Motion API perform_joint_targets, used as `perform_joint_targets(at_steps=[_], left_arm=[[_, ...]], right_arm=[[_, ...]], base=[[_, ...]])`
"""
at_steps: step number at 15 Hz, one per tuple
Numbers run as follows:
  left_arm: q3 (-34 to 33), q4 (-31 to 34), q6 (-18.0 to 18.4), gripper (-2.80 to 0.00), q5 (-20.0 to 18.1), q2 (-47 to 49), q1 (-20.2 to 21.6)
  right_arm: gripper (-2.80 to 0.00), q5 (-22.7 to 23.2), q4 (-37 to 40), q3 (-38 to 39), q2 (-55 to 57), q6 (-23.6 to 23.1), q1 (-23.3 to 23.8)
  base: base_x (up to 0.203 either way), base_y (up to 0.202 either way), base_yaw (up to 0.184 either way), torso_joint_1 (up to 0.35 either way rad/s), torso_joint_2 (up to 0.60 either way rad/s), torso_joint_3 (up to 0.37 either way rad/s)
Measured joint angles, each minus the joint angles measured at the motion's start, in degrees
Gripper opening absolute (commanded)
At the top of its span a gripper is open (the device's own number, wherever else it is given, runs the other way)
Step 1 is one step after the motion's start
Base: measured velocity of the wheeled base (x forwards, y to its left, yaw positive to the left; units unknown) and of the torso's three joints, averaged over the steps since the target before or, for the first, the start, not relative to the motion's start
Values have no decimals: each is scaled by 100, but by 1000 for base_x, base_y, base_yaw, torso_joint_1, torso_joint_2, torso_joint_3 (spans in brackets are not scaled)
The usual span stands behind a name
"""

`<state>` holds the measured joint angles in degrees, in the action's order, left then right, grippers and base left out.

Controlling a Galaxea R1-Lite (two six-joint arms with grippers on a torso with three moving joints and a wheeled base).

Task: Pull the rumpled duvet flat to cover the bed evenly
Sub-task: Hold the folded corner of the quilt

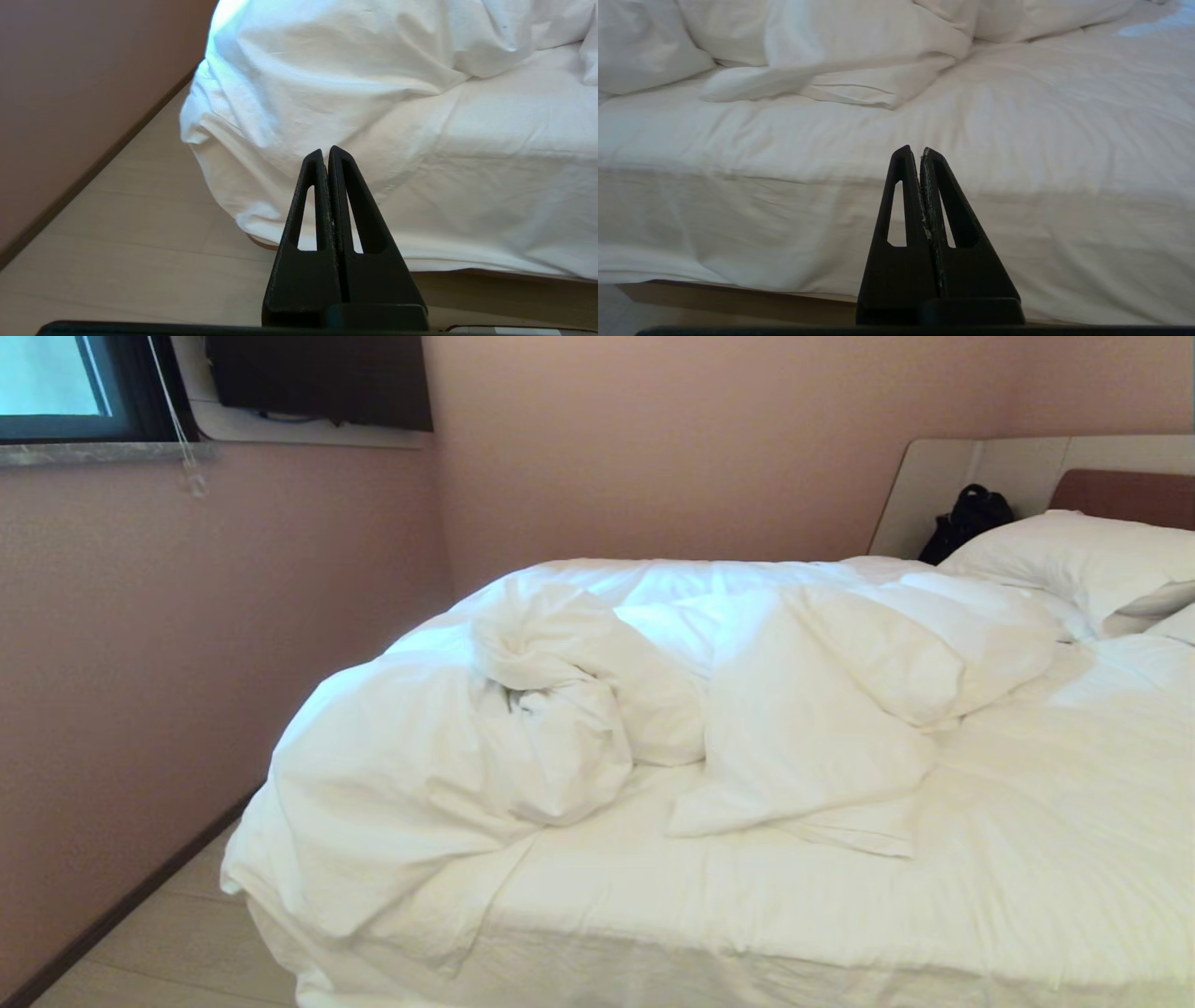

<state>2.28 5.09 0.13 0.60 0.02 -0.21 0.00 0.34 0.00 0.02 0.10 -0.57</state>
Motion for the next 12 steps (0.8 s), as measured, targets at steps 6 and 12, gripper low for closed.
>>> perform_joint_targets(at_steps=[6,12], left_arm=[[0,-2,-6,-280,0,0,-1],[0,0,-9,-280,0,0,-3]], right_arm=[[-280,0,6,0,0,0,0],[-280,0,3,0,0,0,8]], base=[[0,-193,-1,0,2,2],[0,-63,0,3,1,2]])
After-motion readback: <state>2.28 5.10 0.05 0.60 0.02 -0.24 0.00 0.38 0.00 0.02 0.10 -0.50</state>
